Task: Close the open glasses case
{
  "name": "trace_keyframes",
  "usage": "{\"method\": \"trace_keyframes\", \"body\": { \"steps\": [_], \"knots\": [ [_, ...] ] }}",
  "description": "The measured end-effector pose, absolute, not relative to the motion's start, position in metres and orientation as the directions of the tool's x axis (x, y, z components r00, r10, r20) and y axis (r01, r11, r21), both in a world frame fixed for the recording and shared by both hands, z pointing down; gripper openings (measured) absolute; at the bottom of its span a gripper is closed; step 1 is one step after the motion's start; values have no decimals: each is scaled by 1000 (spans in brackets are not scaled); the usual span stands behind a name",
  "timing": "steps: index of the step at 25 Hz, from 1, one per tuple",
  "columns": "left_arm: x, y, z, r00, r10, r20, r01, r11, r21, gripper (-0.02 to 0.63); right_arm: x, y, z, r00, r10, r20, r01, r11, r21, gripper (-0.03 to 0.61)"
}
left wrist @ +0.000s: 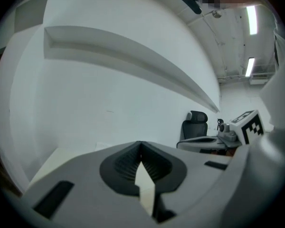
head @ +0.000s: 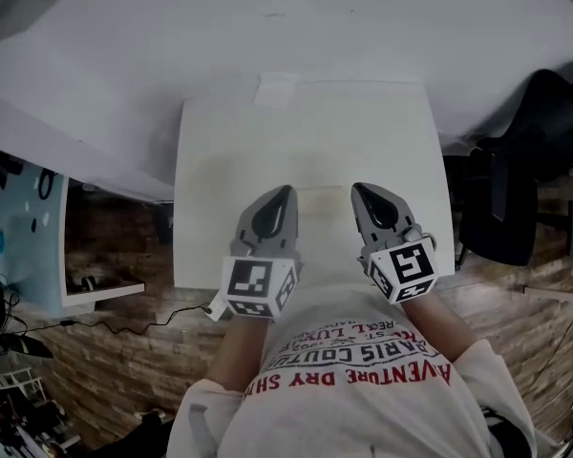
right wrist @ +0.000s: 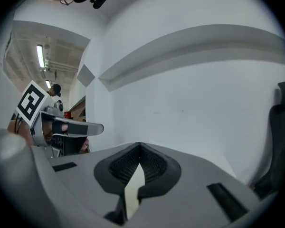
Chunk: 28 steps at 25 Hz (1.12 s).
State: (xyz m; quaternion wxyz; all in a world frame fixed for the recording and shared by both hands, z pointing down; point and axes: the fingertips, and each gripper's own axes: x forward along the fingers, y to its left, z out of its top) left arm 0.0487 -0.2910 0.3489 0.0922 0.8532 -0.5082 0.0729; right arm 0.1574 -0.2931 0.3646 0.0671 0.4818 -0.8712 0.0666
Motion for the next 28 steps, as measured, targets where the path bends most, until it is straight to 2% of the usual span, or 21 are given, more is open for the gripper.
{"method": "trace_keyframes", "body": {
  "steps": [5, 28],
  "knots": [
    [55, -285, 336, 477, -859, 185, -878, -475, 54, -2, 159, -286, 357, -526, -833, 173, -849, 527, -45, 12],
    [57, -279, 357, 473, -853, 221, -880, -468, 78, -2, 167, -278, 372, -482, -851, 211, -873, 486, -36, 12]
  ]
}}
